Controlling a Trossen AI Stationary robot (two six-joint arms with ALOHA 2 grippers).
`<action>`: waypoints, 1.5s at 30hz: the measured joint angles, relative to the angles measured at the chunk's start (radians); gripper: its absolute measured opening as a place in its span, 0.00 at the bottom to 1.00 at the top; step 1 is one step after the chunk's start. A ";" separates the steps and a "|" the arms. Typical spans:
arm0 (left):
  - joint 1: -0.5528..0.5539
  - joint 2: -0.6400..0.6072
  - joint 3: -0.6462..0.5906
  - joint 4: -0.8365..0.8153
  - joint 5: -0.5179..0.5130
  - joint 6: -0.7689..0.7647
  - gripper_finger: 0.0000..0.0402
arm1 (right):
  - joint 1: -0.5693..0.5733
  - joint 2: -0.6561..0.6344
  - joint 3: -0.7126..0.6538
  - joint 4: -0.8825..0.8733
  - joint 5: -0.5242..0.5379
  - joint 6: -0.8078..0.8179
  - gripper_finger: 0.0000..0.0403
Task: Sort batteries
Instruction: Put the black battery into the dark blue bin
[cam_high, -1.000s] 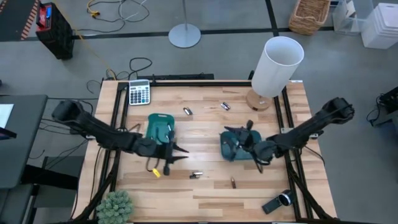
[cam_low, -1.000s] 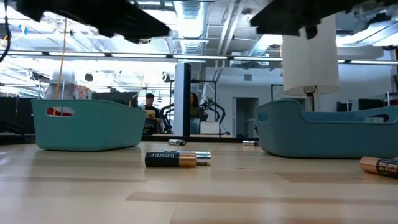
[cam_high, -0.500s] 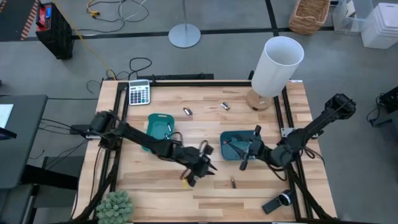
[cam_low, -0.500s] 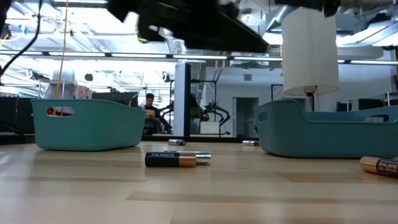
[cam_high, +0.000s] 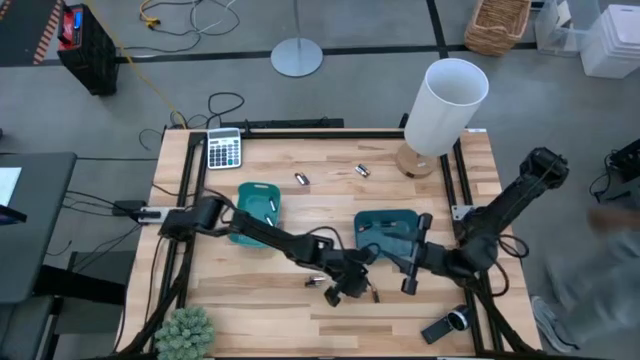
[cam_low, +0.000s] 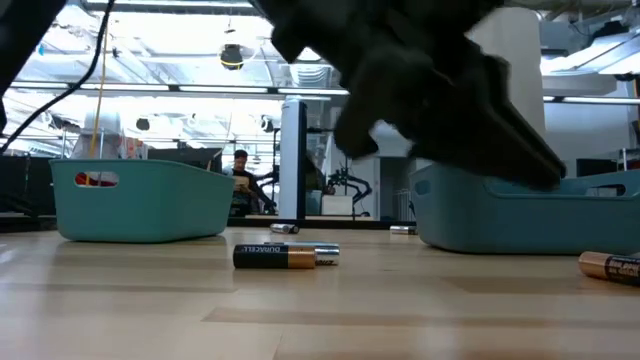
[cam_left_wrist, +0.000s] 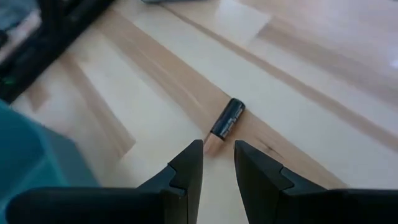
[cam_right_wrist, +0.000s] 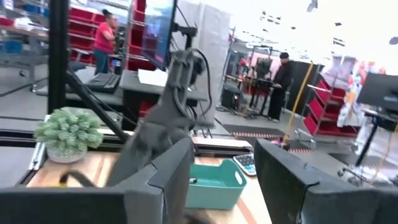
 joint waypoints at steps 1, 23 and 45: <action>0.000 0.021 0.026 -0.013 0.002 0.006 0.22 | 0.005 0.000 0.000 0.000 0.000 -0.003 0.47; 0.010 0.159 0.225 -0.124 0.125 0.090 0.44 | 0.009 0.000 0.000 -0.004 0.000 -0.021 0.47; 0.046 0.181 0.226 -0.089 0.213 0.097 0.51 | 0.008 0.000 0.000 -0.004 0.000 -0.019 0.47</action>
